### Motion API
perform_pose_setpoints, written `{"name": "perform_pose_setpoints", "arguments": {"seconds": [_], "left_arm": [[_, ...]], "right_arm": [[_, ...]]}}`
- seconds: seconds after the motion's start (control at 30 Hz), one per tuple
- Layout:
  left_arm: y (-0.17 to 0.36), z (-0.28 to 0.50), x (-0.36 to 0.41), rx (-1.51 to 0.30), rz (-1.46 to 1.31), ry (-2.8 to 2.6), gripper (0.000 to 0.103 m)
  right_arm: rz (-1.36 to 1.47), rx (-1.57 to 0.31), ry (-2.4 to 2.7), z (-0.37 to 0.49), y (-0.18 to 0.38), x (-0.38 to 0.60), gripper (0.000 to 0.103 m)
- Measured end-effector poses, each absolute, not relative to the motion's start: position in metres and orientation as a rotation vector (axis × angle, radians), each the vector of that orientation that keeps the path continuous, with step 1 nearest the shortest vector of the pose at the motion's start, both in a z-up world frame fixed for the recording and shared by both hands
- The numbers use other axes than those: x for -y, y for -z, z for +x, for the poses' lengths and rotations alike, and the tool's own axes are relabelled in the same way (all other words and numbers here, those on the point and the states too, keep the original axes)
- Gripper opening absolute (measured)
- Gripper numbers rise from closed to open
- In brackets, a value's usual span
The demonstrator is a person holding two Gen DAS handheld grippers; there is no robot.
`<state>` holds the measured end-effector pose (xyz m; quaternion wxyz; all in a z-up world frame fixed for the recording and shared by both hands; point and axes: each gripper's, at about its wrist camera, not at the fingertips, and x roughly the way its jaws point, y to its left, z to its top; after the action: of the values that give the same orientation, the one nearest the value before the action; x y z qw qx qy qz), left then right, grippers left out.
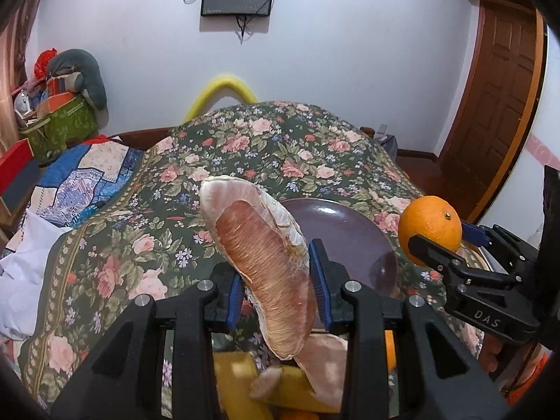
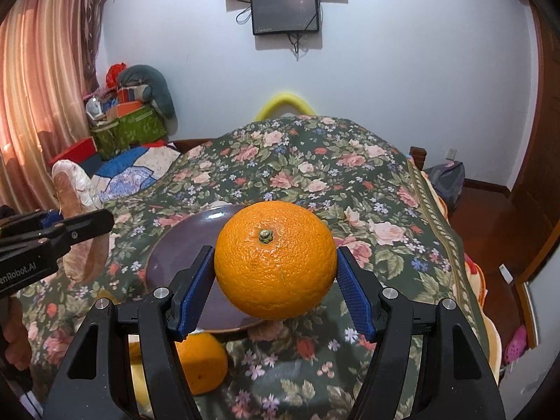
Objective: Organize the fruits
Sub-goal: 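Carry both fruits onto the purple plate and open both tools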
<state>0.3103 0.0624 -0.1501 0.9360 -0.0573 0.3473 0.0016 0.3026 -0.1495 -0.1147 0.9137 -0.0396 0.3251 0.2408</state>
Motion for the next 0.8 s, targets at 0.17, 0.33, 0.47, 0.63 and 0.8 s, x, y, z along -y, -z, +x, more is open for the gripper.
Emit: {"name": "perform_pose_setpoints", "arguments": {"seconds": [0.17,0.33,0.47,0.63,0.8], "left_arm": [[0.161,0.332,-0.067,-0.77,-0.115,0.001,0.027],[0.169,0.346,-0.064,-0.803,-0.096,0.033,0.005],[0.172,0.354,-0.059,-0.823,-0.087,0.061,0.004],[0.172,0.357,-0.06,-0.828,-0.108,0.071,0.004],[0.174,0.354,-0.061,-0.828,-0.112,0.061,0.004]], "right_arm": [[-0.108,-0.69,-0.501,0.313,0.123,0.141,0.065],[-0.119,-0.729,-0.512,0.324,0.135,0.133,0.065],[-0.131,-0.757,-0.516,0.331,0.144,0.13,0.065],[-0.139,-0.799,-0.532,0.336,0.151,0.127,0.065],[-0.153,-0.853,-0.551,0.341,0.16,0.121,0.066]]}}
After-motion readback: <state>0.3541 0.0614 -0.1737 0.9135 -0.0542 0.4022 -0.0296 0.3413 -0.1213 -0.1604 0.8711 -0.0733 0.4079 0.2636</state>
